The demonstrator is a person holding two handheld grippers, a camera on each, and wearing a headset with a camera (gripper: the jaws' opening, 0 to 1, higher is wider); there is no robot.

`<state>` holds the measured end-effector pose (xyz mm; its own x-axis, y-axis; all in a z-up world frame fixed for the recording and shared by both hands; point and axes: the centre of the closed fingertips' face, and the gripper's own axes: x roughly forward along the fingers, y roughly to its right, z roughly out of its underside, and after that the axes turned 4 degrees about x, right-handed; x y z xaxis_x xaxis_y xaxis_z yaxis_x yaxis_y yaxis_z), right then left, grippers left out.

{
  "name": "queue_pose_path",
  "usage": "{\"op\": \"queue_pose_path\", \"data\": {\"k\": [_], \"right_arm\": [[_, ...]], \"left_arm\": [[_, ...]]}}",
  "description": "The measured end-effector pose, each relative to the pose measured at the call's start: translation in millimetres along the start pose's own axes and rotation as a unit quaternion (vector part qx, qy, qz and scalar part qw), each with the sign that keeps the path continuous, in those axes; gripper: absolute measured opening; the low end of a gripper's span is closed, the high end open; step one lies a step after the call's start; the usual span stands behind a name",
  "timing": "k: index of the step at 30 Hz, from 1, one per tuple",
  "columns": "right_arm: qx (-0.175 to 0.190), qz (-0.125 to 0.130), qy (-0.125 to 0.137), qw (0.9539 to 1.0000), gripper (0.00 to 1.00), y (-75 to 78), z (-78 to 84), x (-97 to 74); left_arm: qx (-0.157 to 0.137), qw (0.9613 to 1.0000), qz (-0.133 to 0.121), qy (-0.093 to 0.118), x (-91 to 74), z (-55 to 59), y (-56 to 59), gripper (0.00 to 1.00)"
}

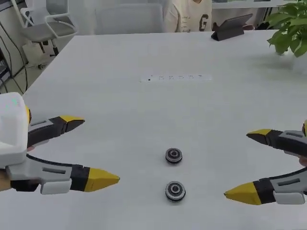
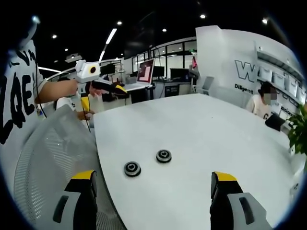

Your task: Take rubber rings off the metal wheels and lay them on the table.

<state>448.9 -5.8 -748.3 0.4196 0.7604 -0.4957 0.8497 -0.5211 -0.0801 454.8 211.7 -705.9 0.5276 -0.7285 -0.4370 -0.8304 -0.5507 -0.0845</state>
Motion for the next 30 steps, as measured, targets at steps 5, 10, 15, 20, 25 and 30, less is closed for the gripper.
{"op": "queue_pose_path", "data": {"k": [5,10,15,20,25,30], "right_arm": [[-0.009,-0.013,0.003,0.9999,0.94,-0.8,-4.7,7.6],[-0.017,-0.024,0.001,0.9996,0.93,-3.0,-6.5,17.0],[-0.027,-0.037,-0.005,0.9989,0.9,-5.5,-5.4,27.1],[-0.039,-0.045,-0.013,0.9981,0.87,-7.4,-2.1,35.2],[-0.038,-0.057,-0.018,0.9975,0.84,-10.6,2.7,41.4],[-0.037,-0.063,-0.018,0.9972,0.85,-12.5,7.9,46.9]], "left_arm": [[0.007,0.9999,0.012,-0.004,9.3,1.2,2.8,0.95],[0.016,0.9996,0.024,-0.007,16.8,1.1,4.3,0.94],[0.026,0.9988,0.038,-0.013,26.4,2.3,6.8,0.93],[0.037,0.9979,0.052,-0.016,35.8,2.2,9.9,0.9],[0.044,0.9966,0.068,-0.018,45.0,3.4,14.7,0.84],[0.043,0.9954,0.081,-0.026,52.2,7.8,20.6,0.8]]}}
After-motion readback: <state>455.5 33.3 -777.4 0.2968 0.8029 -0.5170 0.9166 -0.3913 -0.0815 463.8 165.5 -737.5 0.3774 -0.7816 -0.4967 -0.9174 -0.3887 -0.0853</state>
